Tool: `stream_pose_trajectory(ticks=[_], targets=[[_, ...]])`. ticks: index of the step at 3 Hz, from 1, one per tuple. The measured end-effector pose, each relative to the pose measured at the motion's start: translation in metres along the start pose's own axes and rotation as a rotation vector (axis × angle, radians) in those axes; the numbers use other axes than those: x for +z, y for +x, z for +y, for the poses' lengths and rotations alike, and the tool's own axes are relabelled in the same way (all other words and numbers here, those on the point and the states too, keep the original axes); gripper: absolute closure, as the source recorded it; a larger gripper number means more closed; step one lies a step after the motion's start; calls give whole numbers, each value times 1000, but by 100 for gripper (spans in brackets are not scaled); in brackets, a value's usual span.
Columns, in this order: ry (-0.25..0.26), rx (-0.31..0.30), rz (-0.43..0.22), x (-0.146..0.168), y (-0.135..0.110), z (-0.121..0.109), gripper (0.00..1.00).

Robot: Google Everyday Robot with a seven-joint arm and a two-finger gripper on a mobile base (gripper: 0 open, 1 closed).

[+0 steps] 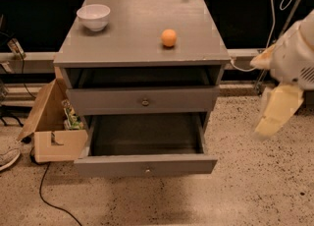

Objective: Close middle drawer

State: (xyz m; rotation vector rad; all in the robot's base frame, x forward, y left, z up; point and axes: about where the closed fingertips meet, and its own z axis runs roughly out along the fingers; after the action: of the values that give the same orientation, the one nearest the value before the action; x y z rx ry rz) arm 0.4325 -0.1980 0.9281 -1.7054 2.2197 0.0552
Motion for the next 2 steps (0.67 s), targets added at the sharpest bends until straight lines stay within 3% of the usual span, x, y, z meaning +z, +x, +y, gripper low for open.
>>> stream_pose_trajectory(ticks=[1, 2], targets=[[-77, 52, -99, 50, -1, 26, 0], [-78, 52, -102, 51, -1, 26, 0]])
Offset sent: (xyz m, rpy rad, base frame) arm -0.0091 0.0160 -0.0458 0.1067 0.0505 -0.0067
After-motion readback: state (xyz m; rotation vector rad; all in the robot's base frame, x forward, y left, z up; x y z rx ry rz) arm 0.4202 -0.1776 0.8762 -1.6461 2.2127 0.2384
